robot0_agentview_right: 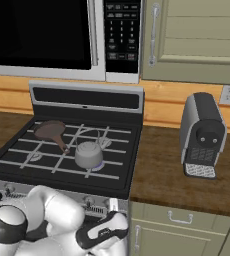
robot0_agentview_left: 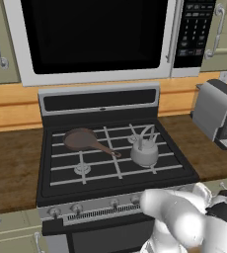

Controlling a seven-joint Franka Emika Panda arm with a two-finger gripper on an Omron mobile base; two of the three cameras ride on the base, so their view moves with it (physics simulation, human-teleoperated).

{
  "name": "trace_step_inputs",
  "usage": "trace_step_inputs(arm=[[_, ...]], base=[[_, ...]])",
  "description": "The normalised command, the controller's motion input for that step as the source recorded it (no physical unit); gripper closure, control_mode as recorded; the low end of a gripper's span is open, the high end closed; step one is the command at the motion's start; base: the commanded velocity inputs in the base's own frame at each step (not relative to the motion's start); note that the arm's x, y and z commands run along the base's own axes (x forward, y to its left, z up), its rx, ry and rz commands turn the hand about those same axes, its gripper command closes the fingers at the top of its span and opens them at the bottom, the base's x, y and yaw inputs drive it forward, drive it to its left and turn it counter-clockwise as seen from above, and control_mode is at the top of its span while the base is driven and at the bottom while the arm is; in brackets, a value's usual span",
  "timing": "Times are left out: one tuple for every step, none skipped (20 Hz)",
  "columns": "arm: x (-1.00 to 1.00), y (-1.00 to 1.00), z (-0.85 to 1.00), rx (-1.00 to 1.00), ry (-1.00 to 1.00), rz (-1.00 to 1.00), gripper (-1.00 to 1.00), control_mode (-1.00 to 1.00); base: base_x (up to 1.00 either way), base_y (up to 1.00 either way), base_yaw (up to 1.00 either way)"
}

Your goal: Pick the kettle from the counter and place it on a stove burner. Then turn the burner on.

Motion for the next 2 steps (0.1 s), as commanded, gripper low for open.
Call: trace_step_inputs(arm=[[0.0,0.0,0.0,0.0,0.0,0.0,1.0,-1.0],[0.0,0.0,0.0,0.0,0.0,0.0,1.0,-1.0]], base=[[0.0,0.0,0.0],[0.0,0.0,0.0]])
